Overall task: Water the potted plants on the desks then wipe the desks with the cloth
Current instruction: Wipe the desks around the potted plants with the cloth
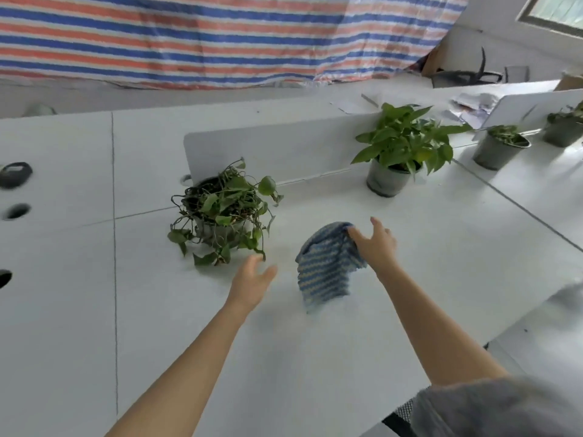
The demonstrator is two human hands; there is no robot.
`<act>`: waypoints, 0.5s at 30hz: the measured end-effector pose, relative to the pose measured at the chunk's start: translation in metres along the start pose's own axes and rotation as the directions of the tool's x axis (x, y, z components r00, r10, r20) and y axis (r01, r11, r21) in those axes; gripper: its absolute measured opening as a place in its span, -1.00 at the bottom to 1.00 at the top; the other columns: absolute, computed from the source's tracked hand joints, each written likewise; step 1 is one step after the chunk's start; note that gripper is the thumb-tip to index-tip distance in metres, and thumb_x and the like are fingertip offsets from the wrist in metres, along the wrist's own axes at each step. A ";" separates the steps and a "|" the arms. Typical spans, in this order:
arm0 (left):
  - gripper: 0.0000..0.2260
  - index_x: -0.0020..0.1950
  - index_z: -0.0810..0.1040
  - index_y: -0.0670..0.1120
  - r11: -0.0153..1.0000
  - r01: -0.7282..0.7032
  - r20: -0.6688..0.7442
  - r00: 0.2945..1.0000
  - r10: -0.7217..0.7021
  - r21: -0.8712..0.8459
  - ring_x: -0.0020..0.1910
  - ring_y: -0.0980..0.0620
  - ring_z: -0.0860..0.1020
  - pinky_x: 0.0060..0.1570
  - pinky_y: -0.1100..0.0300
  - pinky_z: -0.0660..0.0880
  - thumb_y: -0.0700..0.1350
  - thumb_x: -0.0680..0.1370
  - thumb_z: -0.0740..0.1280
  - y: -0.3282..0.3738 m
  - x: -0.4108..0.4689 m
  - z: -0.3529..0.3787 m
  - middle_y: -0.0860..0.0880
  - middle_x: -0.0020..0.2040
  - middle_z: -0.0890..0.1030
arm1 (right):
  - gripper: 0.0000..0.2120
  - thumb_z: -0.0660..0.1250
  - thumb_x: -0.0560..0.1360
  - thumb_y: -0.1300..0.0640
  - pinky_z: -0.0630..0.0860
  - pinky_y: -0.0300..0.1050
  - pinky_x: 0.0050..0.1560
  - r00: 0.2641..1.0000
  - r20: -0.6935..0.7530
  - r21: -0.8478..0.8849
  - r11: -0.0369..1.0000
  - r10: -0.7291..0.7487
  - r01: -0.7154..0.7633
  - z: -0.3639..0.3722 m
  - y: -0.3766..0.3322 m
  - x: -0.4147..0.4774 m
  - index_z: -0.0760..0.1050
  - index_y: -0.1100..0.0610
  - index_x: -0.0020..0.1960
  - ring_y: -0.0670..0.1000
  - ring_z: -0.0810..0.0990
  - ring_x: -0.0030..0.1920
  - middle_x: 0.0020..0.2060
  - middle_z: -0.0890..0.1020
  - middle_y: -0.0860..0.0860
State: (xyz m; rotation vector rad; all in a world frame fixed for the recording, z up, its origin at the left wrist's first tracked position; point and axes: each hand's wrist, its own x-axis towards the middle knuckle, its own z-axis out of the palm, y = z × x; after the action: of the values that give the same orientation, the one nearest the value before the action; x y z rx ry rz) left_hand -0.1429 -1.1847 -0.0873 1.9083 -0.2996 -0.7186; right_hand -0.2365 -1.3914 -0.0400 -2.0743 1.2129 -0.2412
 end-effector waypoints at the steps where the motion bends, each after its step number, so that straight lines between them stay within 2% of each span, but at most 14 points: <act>1: -0.54 0.42 0.28 -0.14 0.995 0.026 -0.020 1.000 -0.024 0.096 0.38 -0.11 0.35 0.37 0.01 0.31 -0.04 0.56 0.26 -0.014 -0.001 -0.001 -0.13 0.40 0.36 | -0.40 0.16 0.53 -0.13 0.23 0.12 0.36 1.000 0.004 -0.088 0.996 0.010 -0.010 0.006 0.008 0.004 0.10 0.10 0.47 0.19 0.20 0.42 0.42 0.26 0.17; 4: -0.55 0.44 0.25 -0.17 0.943 0.165 -0.153 0.980 -0.125 0.291 0.42 -0.13 0.28 0.36 0.03 0.27 -0.08 0.58 0.19 -0.057 -0.008 -0.012 -0.15 0.44 0.31 | -0.42 0.13 0.54 -0.10 0.20 0.08 0.36 0.991 0.133 -0.251 0.966 -0.030 0.063 0.036 0.039 0.009 0.07 0.07 0.48 0.19 0.16 0.44 0.44 0.22 0.17; 7: -0.59 0.41 0.27 -0.18 0.864 0.223 -0.279 0.955 -0.100 0.452 0.45 -0.12 0.22 0.34 0.00 0.27 -0.10 0.58 0.17 -0.084 -0.014 -0.024 -0.15 0.46 0.27 | -0.41 0.11 0.55 -0.10 0.20 0.09 0.38 0.973 0.232 -0.329 0.940 -0.014 0.092 0.053 0.062 0.016 0.03 0.05 0.50 0.19 0.13 0.45 0.47 0.17 0.16; 10: -0.55 0.48 0.15 -0.14 0.791 0.215 -0.296 0.954 -0.045 0.573 0.54 -0.05 0.02 0.45 0.05 0.12 -0.09 0.61 0.10 -0.098 -0.020 -0.031 -0.11 0.55 0.07 | -0.43 0.05 0.57 -0.12 0.16 0.08 0.41 0.963 0.270 -0.400 0.907 -0.019 0.130 0.062 0.072 0.021 0.00 0.05 0.50 0.17 0.05 0.49 0.50 0.06 0.14; 15: -0.52 0.51 0.02 -0.15 0.709 0.256 -0.334 0.942 -0.030 0.657 0.54 -0.05 -0.06 0.49 0.01 0.00 -0.05 0.63 0.03 -0.113 -0.016 -0.038 -0.10 0.56 -0.02 | -0.39 -0.01 0.56 -0.20 0.01 0.07 0.46 0.948 0.306 -0.480 0.846 -0.088 0.233 0.088 0.064 0.037 -0.09 0.01 0.52 0.14 -0.12 0.52 0.52 -0.09 0.13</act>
State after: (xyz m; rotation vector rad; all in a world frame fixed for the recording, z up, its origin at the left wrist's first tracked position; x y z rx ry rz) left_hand -0.1450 -1.0987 -0.1710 2.7624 -0.2429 -0.4160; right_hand -0.2180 -1.3990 -0.1535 -2.5681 1.0006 0.3269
